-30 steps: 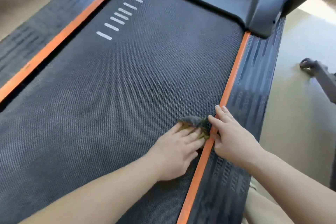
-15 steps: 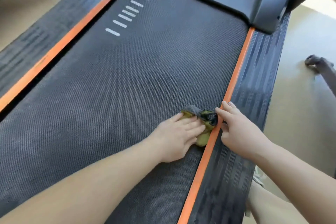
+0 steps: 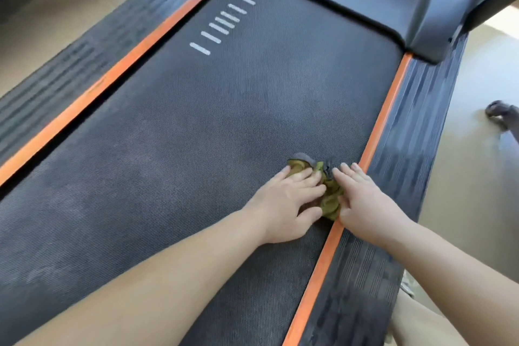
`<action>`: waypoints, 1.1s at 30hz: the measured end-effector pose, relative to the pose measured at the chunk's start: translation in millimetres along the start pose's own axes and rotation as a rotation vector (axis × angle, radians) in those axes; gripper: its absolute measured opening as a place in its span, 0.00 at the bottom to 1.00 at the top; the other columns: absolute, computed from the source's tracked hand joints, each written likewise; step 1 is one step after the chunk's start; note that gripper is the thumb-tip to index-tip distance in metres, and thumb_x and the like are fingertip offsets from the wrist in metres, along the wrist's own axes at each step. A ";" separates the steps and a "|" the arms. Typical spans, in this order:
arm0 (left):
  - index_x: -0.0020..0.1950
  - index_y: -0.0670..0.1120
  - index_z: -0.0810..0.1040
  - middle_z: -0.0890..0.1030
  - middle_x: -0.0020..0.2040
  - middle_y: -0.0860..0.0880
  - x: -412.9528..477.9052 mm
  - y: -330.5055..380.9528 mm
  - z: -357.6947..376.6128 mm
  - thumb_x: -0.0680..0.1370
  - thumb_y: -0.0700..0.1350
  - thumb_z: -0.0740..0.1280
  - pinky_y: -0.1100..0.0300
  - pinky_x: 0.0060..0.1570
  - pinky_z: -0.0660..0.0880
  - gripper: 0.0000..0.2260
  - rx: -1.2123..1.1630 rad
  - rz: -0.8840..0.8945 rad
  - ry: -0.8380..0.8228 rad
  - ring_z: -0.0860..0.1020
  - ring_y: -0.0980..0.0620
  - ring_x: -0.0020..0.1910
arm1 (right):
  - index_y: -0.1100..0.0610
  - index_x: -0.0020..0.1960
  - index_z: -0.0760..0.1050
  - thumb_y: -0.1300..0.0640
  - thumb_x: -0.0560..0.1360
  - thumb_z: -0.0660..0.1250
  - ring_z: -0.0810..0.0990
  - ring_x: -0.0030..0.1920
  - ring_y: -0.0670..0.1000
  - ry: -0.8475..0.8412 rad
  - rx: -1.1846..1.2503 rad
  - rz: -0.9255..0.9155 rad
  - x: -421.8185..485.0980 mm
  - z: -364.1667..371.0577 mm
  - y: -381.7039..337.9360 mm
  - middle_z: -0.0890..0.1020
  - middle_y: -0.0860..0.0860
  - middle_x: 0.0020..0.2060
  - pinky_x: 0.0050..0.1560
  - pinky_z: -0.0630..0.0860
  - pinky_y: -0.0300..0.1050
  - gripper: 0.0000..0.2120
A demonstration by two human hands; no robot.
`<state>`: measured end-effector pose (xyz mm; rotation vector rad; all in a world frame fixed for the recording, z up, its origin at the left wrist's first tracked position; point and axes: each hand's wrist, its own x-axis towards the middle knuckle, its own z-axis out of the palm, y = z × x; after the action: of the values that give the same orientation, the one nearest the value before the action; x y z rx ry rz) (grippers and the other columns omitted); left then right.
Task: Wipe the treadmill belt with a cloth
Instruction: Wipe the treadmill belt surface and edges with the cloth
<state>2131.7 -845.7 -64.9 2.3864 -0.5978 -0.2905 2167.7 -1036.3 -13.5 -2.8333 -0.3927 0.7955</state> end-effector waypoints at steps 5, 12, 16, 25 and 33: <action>0.70 0.44 0.78 0.70 0.77 0.44 -21.0 -36.0 -20.1 0.80 0.46 0.63 0.43 0.78 0.59 0.19 0.196 -0.181 0.341 0.65 0.46 0.78 | 0.54 0.83 0.44 0.49 0.82 0.59 0.41 0.82 0.60 0.083 -0.118 -0.066 -2.9 11.3 -38.2 0.42 0.57 0.82 0.81 0.47 0.57 0.36; 0.81 0.46 0.62 0.52 0.84 0.45 -78.4 -73.4 -31.5 0.83 0.53 0.59 0.44 0.80 0.47 0.27 0.354 -0.414 0.203 0.47 0.48 0.83 | 0.34 0.80 0.37 0.34 0.82 0.45 0.33 0.80 0.51 -0.023 -0.149 -0.065 30.7 34.7 -37.0 0.36 0.37 0.80 0.79 0.49 0.66 0.30; 0.82 0.46 0.60 0.51 0.84 0.48 -101.7 -76.6 -23.6 0.85 0.54 0.52 0.46 0.81 0.45 0.26 0.294 -0.497 0.255 0.45 0.52 0.83 | 0.40 0.82 0.39 0.38 0.83 0.49 0.34 0.81 0.53 0.075 -0.031 0.069 64.8 27.0 -17.1 0.39 0.41 0.81 0.80 0.46 0.62 0.31; 0.83 0.47 0.54 0.48 0.84 0.47 -124.5 -81.4 -28.6 0.84 0.58 0.47 0.43 0.80 0.43 0.30 0.313 -0.682 0.275 0.42 0.50 0.82 | 0.51 0.83 0.54 0.45 0.84 0.44 0.40 0.82 0.51 -0.084 -0.230 -0.755 8.5 84.1 -78.8 0.53 0.44 0.82 0.80 0.45 0.55 0.28; 0.84 0.49 0.48 0.43 0.84 0.48 -147.7 -85.5 -30.0 0.86 0.57 0.48 0.45 0.80 0.42 0.28 0.328 -0.695 0.207 0.38 0.50 0.82 | 0.55 0.83 0.47 0.47 0.85 0.47 0.34 0.81 0.51 0.103 -0.120 -0.126 50.5 55.7 -66.1 0.46 0.47 0.83 0.80 0.46 0.59 0.29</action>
<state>2042.8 -699.0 -89.3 2.8305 0.3261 -0.2430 2166.2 -953.3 -69.4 -2.9085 -0.6149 0.6179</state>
